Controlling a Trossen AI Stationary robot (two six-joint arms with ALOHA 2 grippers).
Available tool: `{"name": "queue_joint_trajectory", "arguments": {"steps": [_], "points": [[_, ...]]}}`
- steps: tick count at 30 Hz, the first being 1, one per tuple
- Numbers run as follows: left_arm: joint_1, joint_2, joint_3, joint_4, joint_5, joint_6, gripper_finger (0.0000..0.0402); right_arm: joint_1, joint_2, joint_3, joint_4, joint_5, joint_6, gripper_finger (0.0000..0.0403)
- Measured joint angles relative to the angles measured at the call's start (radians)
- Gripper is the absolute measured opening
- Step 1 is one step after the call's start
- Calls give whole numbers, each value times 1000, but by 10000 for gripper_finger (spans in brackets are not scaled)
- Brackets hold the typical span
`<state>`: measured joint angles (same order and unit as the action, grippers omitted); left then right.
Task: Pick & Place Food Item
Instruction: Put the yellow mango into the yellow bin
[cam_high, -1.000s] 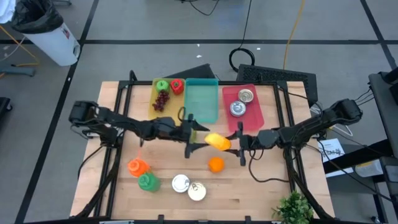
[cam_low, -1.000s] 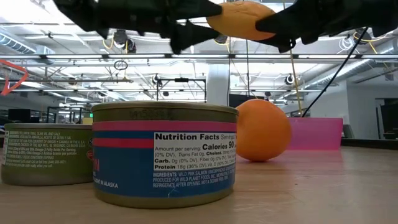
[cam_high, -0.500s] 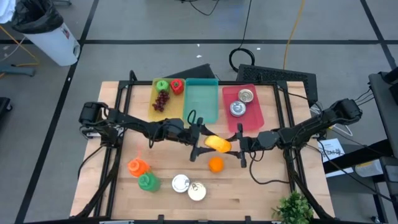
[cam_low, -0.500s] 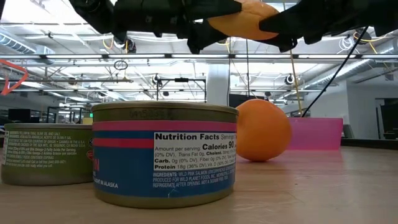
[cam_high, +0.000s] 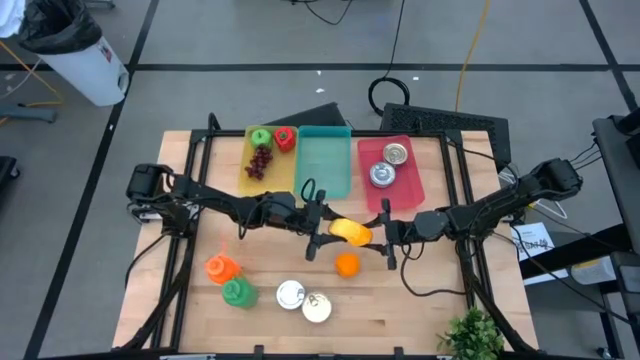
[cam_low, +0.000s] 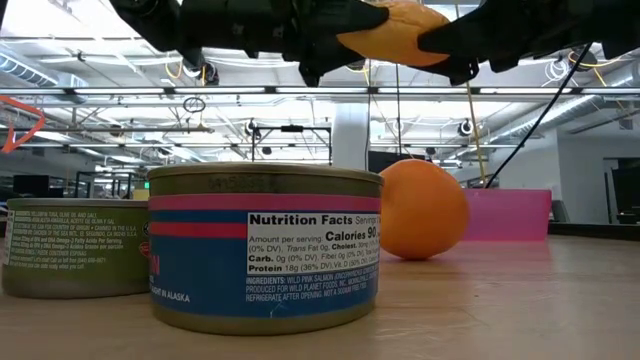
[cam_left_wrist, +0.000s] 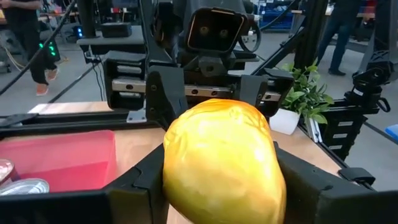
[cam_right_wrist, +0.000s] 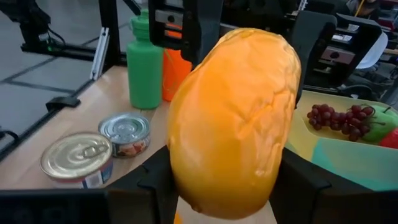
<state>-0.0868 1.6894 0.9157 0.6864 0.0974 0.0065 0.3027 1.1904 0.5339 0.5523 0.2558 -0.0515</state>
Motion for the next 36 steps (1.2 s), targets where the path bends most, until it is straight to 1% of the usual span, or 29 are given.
{"name": "queue_joint_trajectory", "arguments": {"steps": [4, 6, 8, 11, 13, 15, 18, 20, 23, 25, 26, 28, 30, 34, 36], "points": [[-8, -15, -2, 1, -35, 33, 196, 0, -2, 0, 1, 1, 13, 218], [-10, -48, -1, -46, -90, 58, 196, -1, -2, 0, 0, 7, 13, 234], [-11, -111, -2, -133, -178, 77, 196, -2, -18, 0, -15, 17, 14, 247], [-8, -218, -5, -269, -358, 99, 196, 1, -68, -2, -60, 0, 16, 259], [-11, -289, -5, -388, -486, 108, 196, 2, -111, -1, -102, -3, 36, 264], [-17, -342, -9, -468, -636, 107, 196, -1, -158, -1, -163, 5, 66, 266], [5, -402, -90, -462, -862, 81, 196, 1, -207, -2, -197, 1, 103, 264], [39, -432, -173, -402, -938, 33, 196, 1, -226, -2, -213, 2, 123, 261], [104, -456, -306, -295, -989, -58, 196, 0, -236, -2, -239, 4, 137, 257], [156, -453, -391, -240, -1043, -107, 196, 0, -232, -2, -230, 3, 137, 256], [178, -447, -427, -219, -1053, -128, 196, 0, -231, -2, -230, 3, 137, 256], [223, -422, -476, -163, -998, -180, 196, -2, -229, -2, -227, 5, 134, 256], [259, -399, -512, -155, -949, -227, 196, -8, -226, -2, -221, 8, 119, 256], [301, -336, -519, -137, -932, -279, 196, -22, -226, -2, -221, 8, 116, 256], [314, -304, -519, -120, -903, -283, 196, -28, -225, -2, -221, 8, 116, 256]]}}
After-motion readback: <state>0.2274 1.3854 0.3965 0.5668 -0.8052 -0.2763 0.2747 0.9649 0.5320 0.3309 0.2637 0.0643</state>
